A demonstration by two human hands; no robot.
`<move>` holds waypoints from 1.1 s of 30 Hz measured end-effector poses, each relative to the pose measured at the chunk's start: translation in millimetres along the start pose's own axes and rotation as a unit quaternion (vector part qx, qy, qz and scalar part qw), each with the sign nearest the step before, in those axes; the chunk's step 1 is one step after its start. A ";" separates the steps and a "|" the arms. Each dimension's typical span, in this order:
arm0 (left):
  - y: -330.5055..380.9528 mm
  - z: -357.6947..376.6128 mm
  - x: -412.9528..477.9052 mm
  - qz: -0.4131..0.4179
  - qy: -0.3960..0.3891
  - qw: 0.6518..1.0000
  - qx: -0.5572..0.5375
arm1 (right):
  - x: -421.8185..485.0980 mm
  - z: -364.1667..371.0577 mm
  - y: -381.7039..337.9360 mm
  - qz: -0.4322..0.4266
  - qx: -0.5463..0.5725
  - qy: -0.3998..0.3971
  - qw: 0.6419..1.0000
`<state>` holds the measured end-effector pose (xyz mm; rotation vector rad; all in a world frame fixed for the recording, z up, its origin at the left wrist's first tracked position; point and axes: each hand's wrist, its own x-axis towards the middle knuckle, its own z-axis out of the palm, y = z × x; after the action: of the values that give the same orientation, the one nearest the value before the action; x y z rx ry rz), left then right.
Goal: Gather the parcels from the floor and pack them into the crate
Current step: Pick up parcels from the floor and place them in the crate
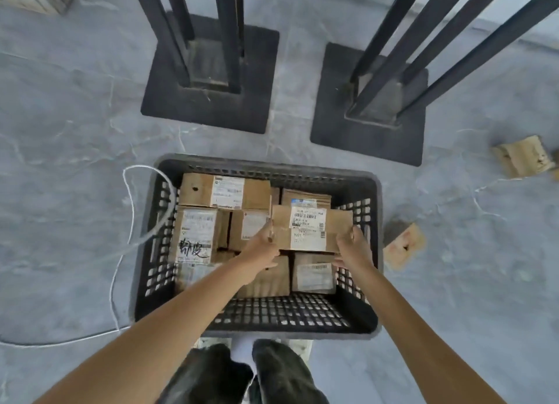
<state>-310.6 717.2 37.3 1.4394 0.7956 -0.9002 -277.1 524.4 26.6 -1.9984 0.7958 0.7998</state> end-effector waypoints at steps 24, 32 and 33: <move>72.2 8.3 -53.3 -0.126 0.066 0.972 -0.185 | -54.1 -10.8 -42.8 -0.042 0.055 0.063 0.996; 170.8 14.7 -231.2 0.036 0.042 0.998 -0.028 | -209.5 -112.7 -105.7 -0.092 0.128 0.096 0.983; 179.6 18.5 -248.3 0.066 0.042 0.997 -0.007 | -224.0 -125.0 -107.0 -0.093 0.149 0.103 0.979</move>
<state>-269.5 695.7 340.9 1.5077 0.7583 -0.7376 -298.8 521.2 303.8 -1.8671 0.7815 0.3455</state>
